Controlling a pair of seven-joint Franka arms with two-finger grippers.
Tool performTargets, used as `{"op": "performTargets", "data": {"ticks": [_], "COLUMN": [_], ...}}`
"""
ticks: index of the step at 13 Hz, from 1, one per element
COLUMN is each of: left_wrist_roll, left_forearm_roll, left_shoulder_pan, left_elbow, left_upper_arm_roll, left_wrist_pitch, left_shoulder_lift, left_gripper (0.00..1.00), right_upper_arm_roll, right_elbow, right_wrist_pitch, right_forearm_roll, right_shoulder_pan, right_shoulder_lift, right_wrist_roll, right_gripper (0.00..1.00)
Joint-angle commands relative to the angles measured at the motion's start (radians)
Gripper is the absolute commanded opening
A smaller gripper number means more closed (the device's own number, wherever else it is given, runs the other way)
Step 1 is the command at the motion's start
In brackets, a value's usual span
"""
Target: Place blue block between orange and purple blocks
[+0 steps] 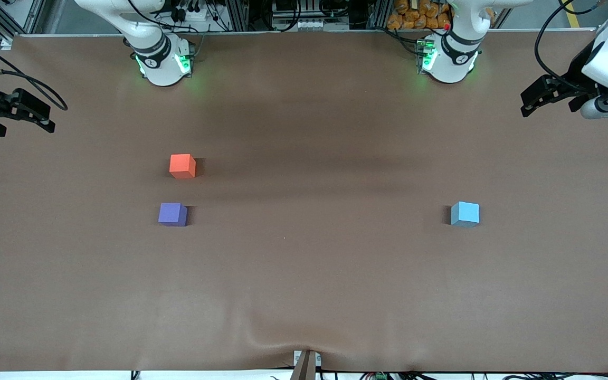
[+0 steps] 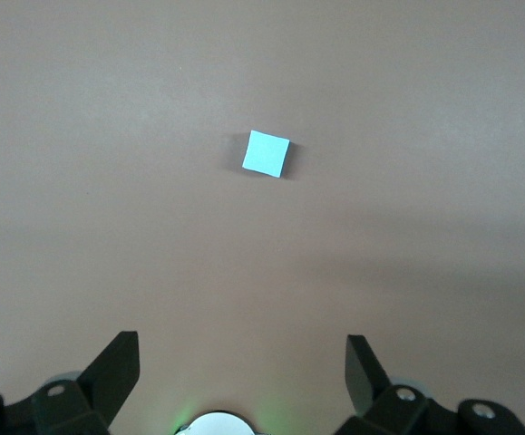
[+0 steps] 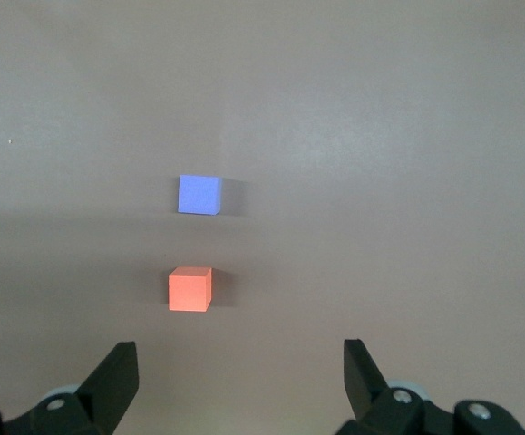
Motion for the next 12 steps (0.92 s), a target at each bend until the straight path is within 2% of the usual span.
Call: {"op": "performTargets", "data": {"ticks": [1,12], "left_wrist_roll": [0.001,-0.001], "left_forearm_roll": [0.006,0.001], "left_shoulder_pan": [0.014,0.014], "left_elbow": [0.026,0.033], "left_upper_arm_roll": [-0.011,-0.011], "left_wrist_pitch": [-0.021,-0.02], "left_shoulder_lift": [0.024,0.053], "left_gripper": [1.0,1.0], "right_upper_arm_roll": [0.008,0.004], "right_elbow": [-0.028,-0.029], "right_wrist_pitch": [0.005,0.008], "right_forearm_roll": [0.011,0.011], "right_shoulder_pan": [-0.009,0.01], "right_shoulder_lift": [-0.031,-0.037], "right_wrist_roll": [0.012,0.012], "right_gripper": [1.0,1.0]}}
